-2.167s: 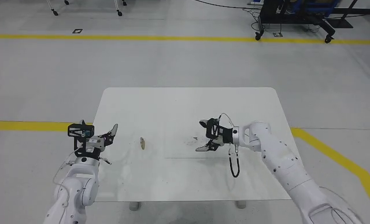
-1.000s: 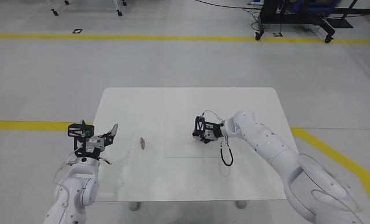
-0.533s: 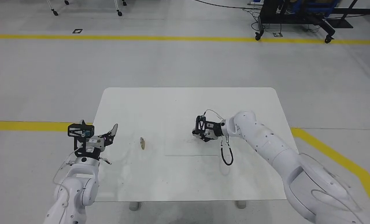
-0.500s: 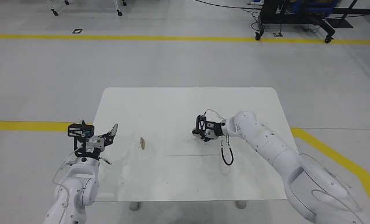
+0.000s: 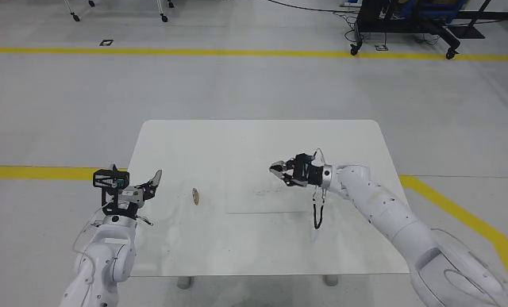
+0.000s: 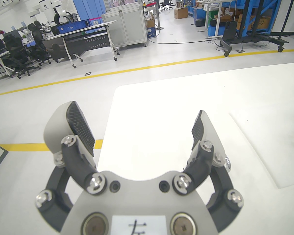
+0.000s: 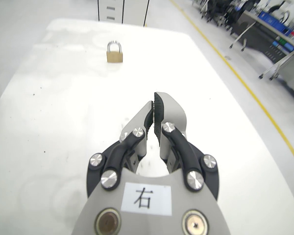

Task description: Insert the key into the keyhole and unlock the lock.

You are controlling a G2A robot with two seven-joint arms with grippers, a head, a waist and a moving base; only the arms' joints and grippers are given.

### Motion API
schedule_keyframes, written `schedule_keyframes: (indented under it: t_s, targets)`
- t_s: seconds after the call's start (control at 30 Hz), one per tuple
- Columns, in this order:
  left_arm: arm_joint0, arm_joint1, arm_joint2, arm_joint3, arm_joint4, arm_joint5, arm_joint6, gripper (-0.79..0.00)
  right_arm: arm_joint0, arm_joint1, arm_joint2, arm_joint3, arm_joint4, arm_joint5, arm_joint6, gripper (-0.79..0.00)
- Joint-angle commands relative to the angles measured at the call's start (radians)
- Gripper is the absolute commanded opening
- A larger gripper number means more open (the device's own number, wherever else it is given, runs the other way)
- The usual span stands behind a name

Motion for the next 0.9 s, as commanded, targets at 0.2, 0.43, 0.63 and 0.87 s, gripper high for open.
schedule_keyframes:
  t_s: [0.2, 0.43, 0.63, 0.87]
  targets:
    - [0.000, 0.000, 0.000, 0.000, 0.000, 0.000, 0.000, 0.000, -0.098, 0.058, 0.100, -0.047, 0.023, 0.016, -0.169, -0.785]
    - [0.000, 0.000, 0.000, 0.000, 0.000, 0.000, 0.000, 0.000, -0.098, 0.058, 0.100, -0.047, 0.023, 0.016, -0.169, -0.785]
    - [-0.038, -0.003, -0.006, 0.004, -0.142, -0.075, -0.039, 0.000, -0.118, 0.048, 0.104, -0.063, 0.117, -0.039, -0.168, -0.785]
    - [-0.154, 0.005, 0.015, -0.017, -0.870, -0.481, -0.466, 0.000, -0.146, 0.026, 0.066, -0.176, 0.459, -0.175, -0.043, -0.785]
